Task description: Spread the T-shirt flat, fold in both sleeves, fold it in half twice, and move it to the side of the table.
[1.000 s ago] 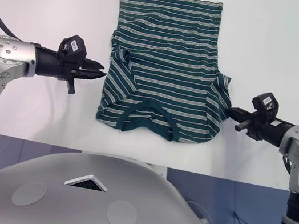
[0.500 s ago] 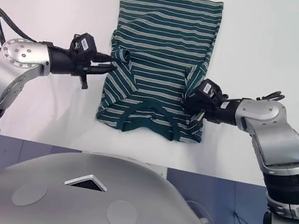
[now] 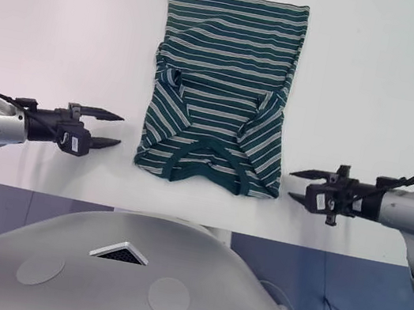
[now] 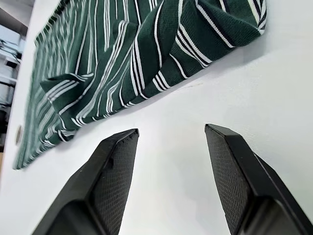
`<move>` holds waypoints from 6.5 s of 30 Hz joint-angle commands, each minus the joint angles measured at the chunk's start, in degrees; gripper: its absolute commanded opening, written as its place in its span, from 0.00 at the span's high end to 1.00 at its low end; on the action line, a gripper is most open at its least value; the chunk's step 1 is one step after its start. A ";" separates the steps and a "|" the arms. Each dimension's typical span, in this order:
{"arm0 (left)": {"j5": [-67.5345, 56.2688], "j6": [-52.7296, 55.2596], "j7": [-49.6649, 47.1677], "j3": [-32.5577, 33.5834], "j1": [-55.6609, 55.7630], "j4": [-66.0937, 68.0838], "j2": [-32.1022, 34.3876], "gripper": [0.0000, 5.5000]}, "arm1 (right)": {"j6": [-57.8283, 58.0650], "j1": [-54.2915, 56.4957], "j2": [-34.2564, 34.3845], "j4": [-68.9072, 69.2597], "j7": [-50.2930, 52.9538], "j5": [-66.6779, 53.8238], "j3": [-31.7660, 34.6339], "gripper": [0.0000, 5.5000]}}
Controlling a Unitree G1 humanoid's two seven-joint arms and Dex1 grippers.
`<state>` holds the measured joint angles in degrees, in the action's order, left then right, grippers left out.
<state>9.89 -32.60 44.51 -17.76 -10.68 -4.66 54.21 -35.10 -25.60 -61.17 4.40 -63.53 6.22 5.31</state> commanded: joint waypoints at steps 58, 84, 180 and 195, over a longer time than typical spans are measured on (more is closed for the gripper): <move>-17.33 41.92 -3.74 8.53 45.26 37.21 -28.49 0.94 | 43.03 58.55 35.71 -42.03 10.83 -16.23 -19.58 1.00; -7.37 49.26 12.32 -11.78 33.05 20.02 -26.99 0.99 | 43.35 61.61 48.90 -42.65 28.61 -1.65 -25.79 1.00; -1.58 15.56 -32.42 9.99 64.92 75.17 -40.99 0.78 | 57.10 64.57 49.46 -35.46 22.40 -24.82 -13.72 0.83; -4.08 13.10 -32.10 16.72 40.88 51.64 -30.59 0.77 | 69.45 27.21 25.22 -36.12 28.39 -16.76 0.92 0.99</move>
<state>7.78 -22.84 12.73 -3.92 38.09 56.62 21.39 19.86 24.04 -28.12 -32.99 -42.94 -11.26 -3.14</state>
